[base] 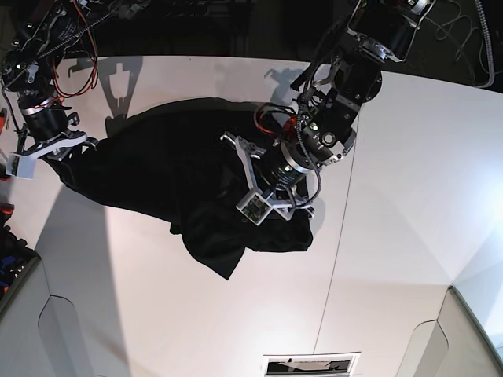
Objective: Layout the t-shirt on the table in an organized manner, then fold the t-shirt properly
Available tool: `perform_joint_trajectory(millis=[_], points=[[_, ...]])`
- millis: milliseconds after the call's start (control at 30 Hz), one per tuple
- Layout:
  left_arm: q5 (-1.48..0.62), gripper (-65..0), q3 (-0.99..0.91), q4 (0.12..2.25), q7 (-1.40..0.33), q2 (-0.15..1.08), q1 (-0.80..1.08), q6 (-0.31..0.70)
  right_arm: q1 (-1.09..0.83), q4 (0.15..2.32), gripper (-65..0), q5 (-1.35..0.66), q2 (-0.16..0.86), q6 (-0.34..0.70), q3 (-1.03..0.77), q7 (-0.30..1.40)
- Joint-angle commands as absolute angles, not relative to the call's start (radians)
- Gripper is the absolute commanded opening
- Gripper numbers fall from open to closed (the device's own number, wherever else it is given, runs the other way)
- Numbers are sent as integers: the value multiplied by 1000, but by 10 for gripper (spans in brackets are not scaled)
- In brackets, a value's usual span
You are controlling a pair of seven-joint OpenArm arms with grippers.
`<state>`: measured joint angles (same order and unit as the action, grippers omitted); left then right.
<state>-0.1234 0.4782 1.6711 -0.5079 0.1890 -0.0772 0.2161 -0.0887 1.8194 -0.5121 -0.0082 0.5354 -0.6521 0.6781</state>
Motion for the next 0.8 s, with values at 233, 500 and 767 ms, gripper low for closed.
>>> perform_joint_trajectory(millis=[233,500,767], points=[[-112,-549,477,1685,-521,186,-112,183,-78,1838,-650,-531,0,543,-652,656],[-88,-650,437,1732,-538,226,-119,173,-78,1838,-650,-524,0,543,-653,656],[-88,-650,183,1899,-594,363,-114,64,-78,1838,-650,-516,5,542,-653,651]])
